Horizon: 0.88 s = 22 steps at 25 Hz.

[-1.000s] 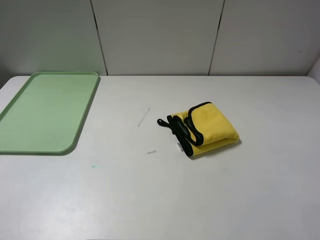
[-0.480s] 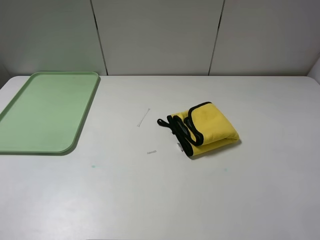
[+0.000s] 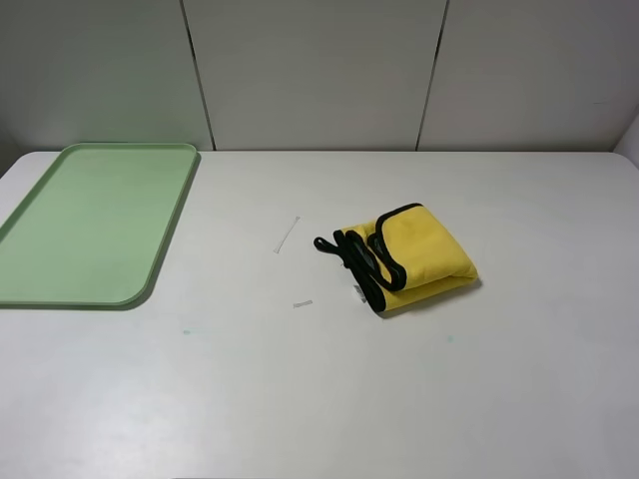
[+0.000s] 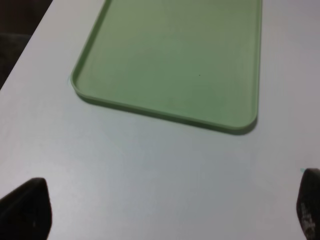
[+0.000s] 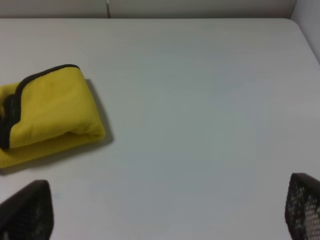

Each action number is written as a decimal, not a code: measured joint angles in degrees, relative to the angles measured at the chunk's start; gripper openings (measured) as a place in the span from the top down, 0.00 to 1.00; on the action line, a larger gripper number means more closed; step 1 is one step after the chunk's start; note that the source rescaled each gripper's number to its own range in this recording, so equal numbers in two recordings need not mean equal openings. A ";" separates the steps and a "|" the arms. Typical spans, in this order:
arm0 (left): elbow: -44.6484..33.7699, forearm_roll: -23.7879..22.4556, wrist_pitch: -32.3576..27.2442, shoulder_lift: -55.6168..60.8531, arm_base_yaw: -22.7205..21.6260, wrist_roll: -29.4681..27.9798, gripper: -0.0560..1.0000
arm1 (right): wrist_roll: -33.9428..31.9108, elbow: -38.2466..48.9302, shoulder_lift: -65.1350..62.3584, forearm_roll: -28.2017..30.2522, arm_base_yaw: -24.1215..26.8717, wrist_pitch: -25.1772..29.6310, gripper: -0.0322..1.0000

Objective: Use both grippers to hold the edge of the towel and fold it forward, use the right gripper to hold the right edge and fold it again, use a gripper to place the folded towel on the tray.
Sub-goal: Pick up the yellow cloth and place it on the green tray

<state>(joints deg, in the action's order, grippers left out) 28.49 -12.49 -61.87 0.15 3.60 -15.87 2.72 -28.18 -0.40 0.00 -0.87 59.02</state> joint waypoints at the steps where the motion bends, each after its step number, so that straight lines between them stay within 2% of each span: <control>1: 0.00 0.00 0.00 0.00 0.00 0.00 0.01 | 0.00 0.00 0.00 0.00 0.00 0.00 0.00; 22: 0.00 -0.22 0.00 0.00 0.00 0.00 0.01 | 0.00 0.00 0.00 0.00 0.00 0.00 0.00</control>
<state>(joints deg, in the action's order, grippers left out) 28.49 -12.72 -61.87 0.15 3.60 -15.87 2.72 -28.18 -0.40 0.00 -0.87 59.02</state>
